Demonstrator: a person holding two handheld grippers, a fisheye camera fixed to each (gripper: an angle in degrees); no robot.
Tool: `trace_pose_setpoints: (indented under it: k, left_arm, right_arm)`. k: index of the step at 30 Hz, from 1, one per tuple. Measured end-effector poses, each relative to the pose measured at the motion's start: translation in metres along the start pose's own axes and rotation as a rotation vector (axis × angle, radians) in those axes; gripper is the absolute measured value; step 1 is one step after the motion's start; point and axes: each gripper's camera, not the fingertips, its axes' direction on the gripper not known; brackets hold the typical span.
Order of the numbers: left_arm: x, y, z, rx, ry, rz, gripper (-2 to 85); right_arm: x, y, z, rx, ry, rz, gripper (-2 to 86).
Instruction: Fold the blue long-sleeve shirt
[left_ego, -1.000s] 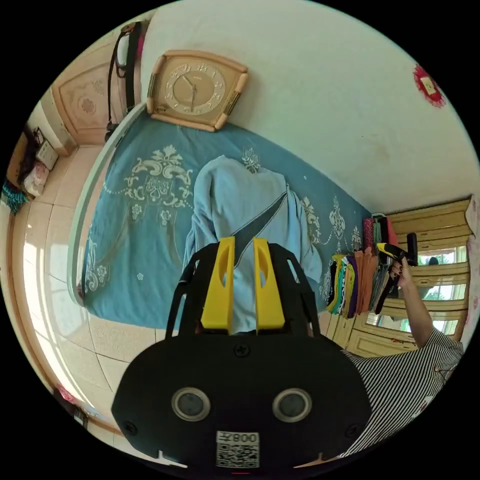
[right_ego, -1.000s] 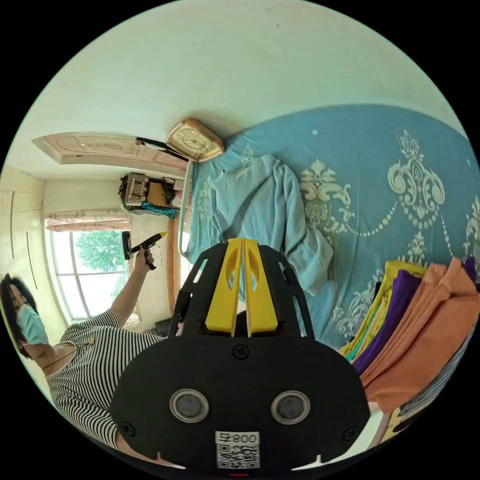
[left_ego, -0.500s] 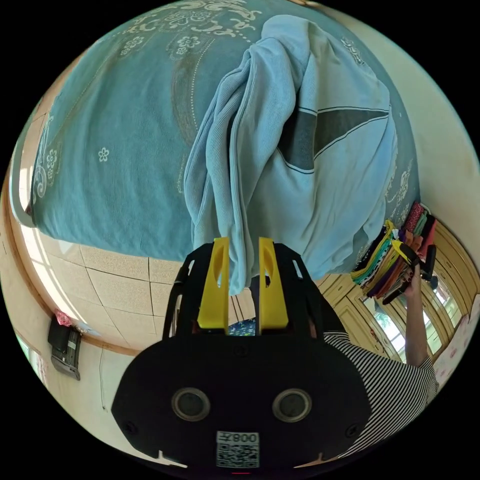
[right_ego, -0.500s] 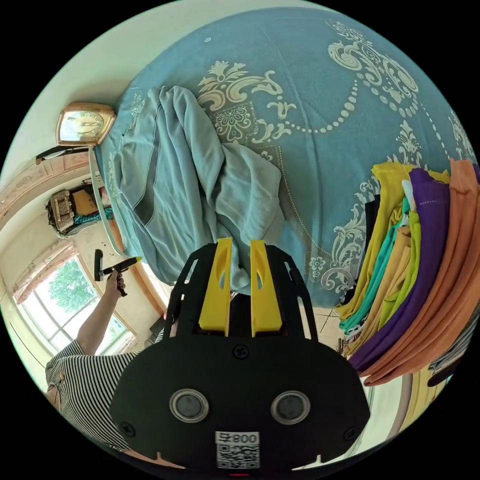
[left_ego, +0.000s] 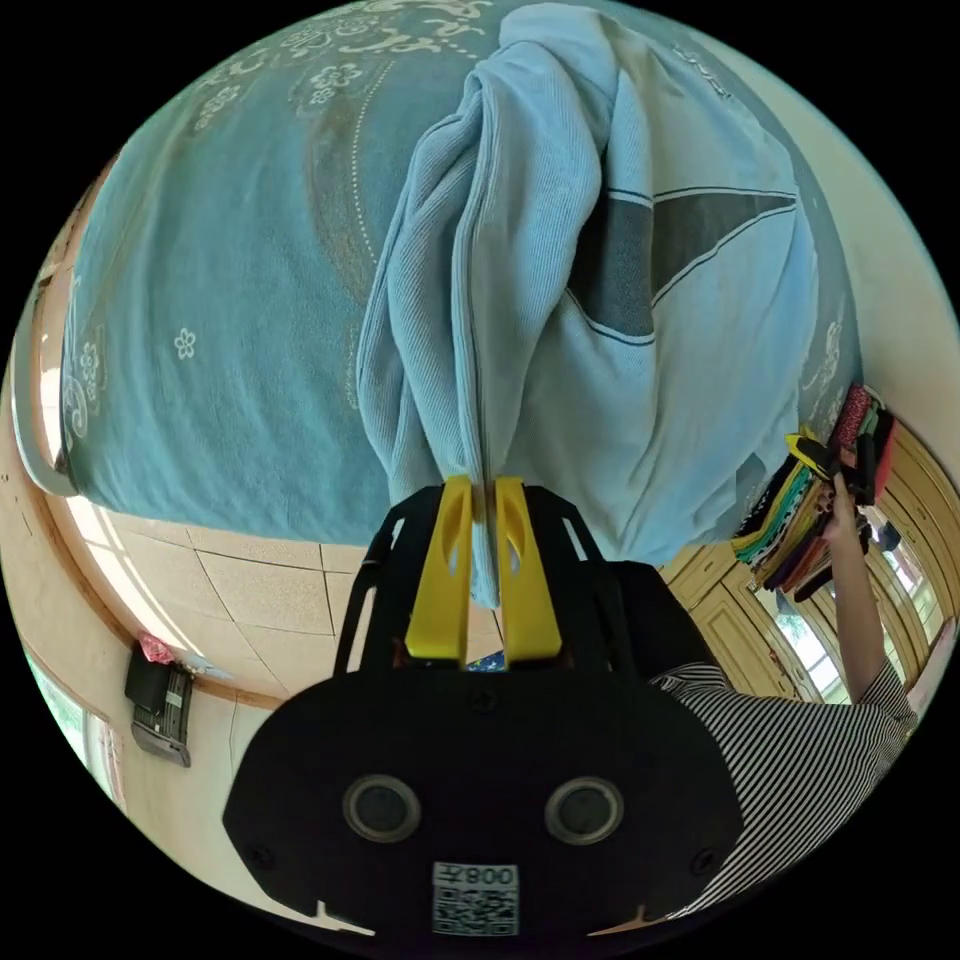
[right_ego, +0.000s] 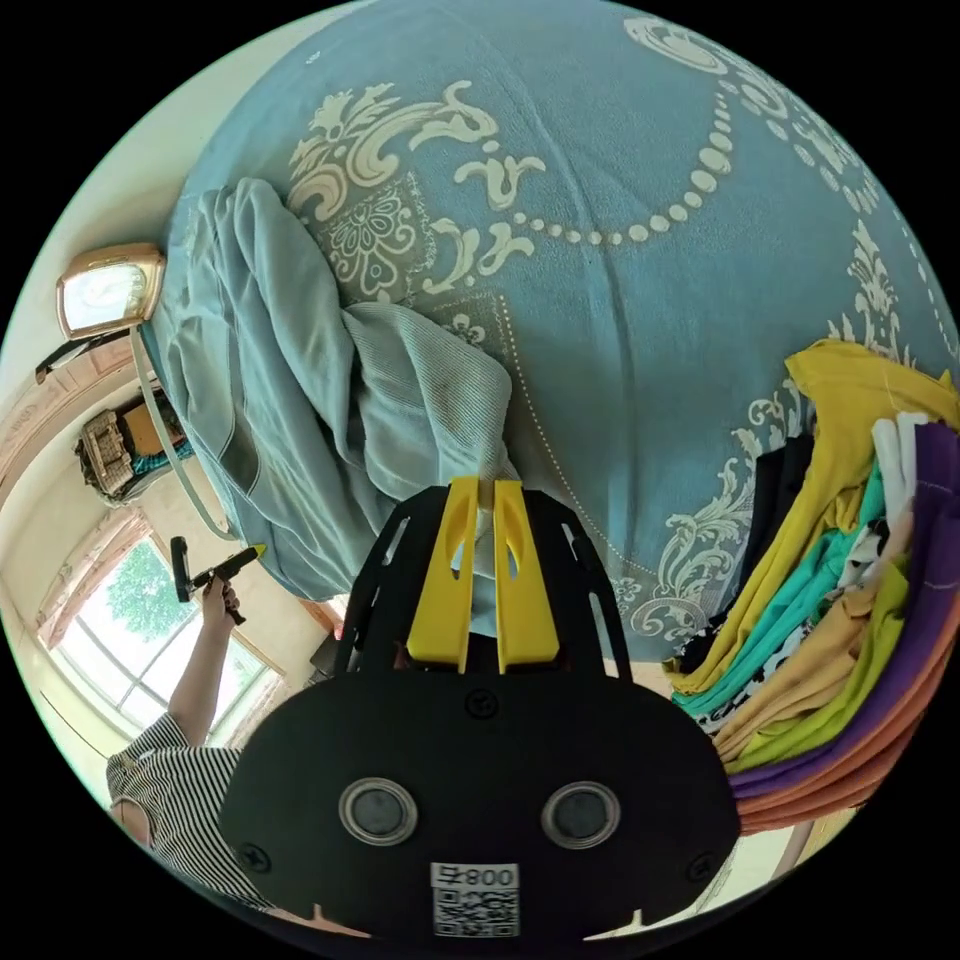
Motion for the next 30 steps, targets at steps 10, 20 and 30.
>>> trace_pose_setpoints:
  k: [10,20,30]
  left_arm:
    - [-0.124,0.087,-0.245,0.389,-0.283,-0.115,2.4]
    - [-0.161,0.103,-0.205,0.443,-0.266,-0.153,5.4]
    - [-0.189,0.152,0.04,-0.044,0.081,-0.09,8.3]
  right_arm:
    - [-0.046,0.048,-0.243,0.375,0.148,-0.19,2.0]
    - [0.013,0.035,-0.264,0.495,0.197,0.066,0.9]
    - [-0.014,0.107,0.054,-0.159,-0.009,-0.161,7.4]
